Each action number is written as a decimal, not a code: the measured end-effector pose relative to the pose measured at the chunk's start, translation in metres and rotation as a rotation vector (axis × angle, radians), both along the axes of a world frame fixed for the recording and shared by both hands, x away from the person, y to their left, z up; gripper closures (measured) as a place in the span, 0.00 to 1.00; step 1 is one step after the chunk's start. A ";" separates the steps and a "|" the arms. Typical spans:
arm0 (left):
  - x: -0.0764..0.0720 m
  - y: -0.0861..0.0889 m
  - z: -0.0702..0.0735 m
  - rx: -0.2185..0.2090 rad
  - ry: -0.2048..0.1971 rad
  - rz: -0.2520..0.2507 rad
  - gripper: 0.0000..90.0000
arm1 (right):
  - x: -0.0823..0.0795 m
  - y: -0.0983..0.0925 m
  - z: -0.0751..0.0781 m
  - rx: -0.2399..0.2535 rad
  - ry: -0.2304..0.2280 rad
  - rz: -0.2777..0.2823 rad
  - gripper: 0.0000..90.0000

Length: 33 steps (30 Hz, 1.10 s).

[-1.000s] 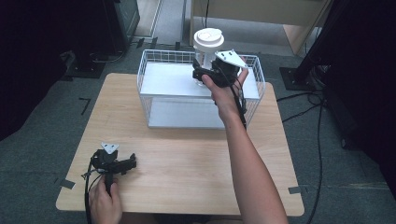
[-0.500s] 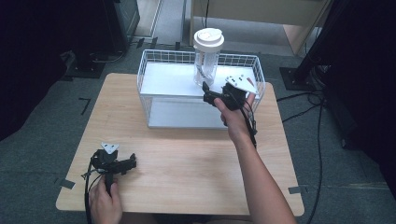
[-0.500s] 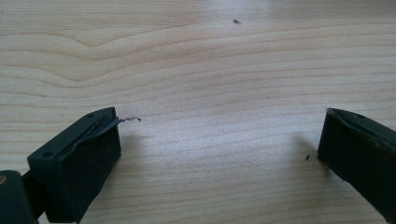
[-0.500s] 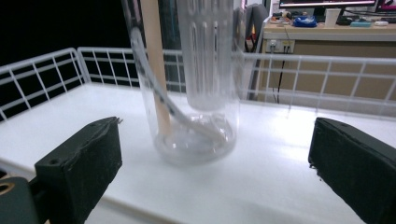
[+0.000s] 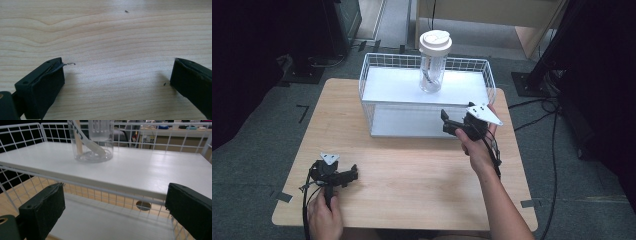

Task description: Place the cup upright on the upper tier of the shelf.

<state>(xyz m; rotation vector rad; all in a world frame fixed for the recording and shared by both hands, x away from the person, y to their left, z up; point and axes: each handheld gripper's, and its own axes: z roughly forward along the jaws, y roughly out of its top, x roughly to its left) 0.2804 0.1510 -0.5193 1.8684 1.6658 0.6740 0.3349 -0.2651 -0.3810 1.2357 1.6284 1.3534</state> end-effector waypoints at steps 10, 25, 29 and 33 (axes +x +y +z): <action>0.000 0.000 0.000 0.000 0.000 0.000 0.00 | -0.027 -0.039 -0.036 0.006 0.062 -0.069 0.03; 0.000 0.000 0.000 0.000 0.001 -0.001 0.00 | -0.069 -0.094 -0.082 -0.005 0.158 -0.170 0.03; 0.000 0.000 0.000 -0.002 0.000 0.001 0.00 | -0.085 -0.108 -0.096 -0.021 0.199 -0.202 0.03; 0.000 0.000 0.000 -0.002 0.000 0.000 0.00 | -0.098 -0.122 -0.105 -0.023 0.226 -0.228 0.03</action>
